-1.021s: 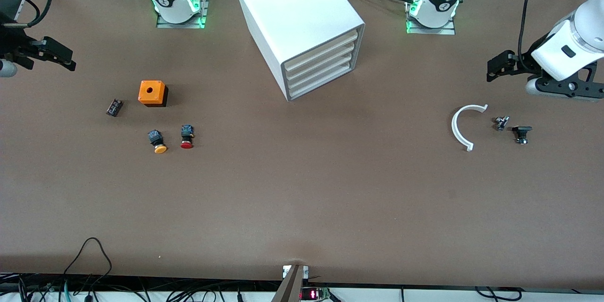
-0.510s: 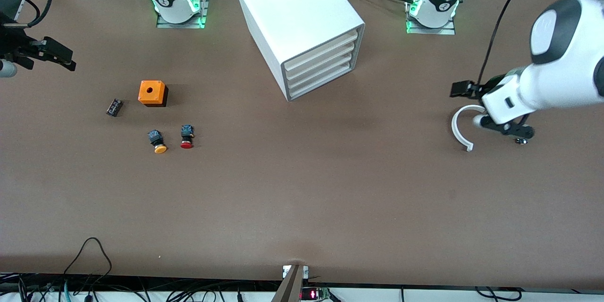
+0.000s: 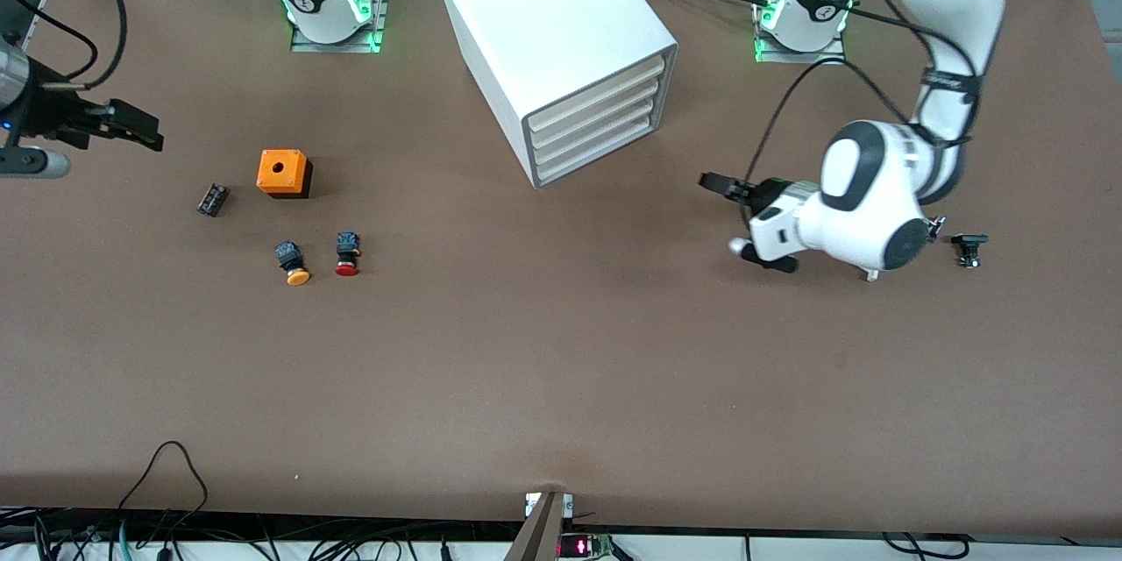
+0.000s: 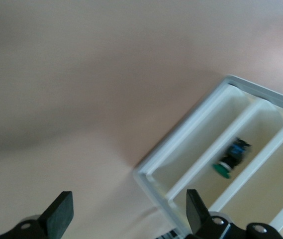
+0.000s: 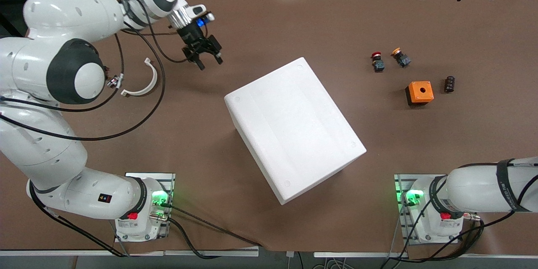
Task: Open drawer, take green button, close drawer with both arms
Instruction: 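Reach the left gripper to the drawer handle while the right gripper approaches the cabinet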
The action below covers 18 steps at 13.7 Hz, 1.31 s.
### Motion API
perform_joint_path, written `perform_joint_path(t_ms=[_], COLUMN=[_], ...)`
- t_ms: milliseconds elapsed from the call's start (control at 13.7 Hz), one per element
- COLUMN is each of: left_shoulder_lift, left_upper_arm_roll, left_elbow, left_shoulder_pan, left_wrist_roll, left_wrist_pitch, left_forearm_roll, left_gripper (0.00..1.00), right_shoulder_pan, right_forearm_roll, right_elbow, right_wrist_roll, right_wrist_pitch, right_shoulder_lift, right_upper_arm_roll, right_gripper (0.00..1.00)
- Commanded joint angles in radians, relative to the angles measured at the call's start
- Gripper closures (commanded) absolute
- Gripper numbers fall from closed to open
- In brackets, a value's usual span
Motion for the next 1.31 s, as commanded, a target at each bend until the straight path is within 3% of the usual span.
perform_joint_path(t_ms=[0,365,583,729,802,948,1240], left_shoulder_lift=[-0.013,0.016,0.021,0.021,0.021,0.019,0.004], left_upper_arm_roll=[-0.044,-0.166,-0.186,-0.193,-0.197,-0.203,-0.159], left_elbow=[-0.122,-0.273,-0.311,-0.327,-0.334,-0.340,-0.327], left_shoulder_pan=[-0.003,-0.019,-0.037,-0.043,-0.049,-0.051,-0.037], left_wrist_roll=[0.053,0.203,0.209,0.209,0.209,0.209,0.216], left_wrist_pitch=[0.034,0.175,0.229,0.230,0.230,0.230,0.322], left_forearm_roll=[-0.192,-0.344,-0.389,-0.391,-0.391,-0.392,-0.372], left_gripper=[0.00,0.00,0.06,0.23,0.44,1.00,1.00], right_shoulder_pan=[0.062,0.125,0.132,0.132,0.142,0.194,0.315], right_forearm_roll=[0.004,0.028,0.030,0.031,0.031,0.031,0.030], right_elbow=[0.067,0.104,0.106,0.106,0.106,0.107,0.107], right_wrist_roll=[-0.018,-0.004,-0.015,-0.013,-0.013,-0.015,-0.016], right_wrist_pitch=[-0.008,-0.003,-0.005,-0.002,0.000,0.001,0.061], right_shoulder_lift=[0.088,0.135,0.135,0.138,0.142,0.155,0.171], right_upper_arm_roll=[-0.001,0.001,-0.001,0.001,0.001,0.002,0.014], right_gripper=[0.00,0.00,0.00,0.00,0.00,0.00,0.00])
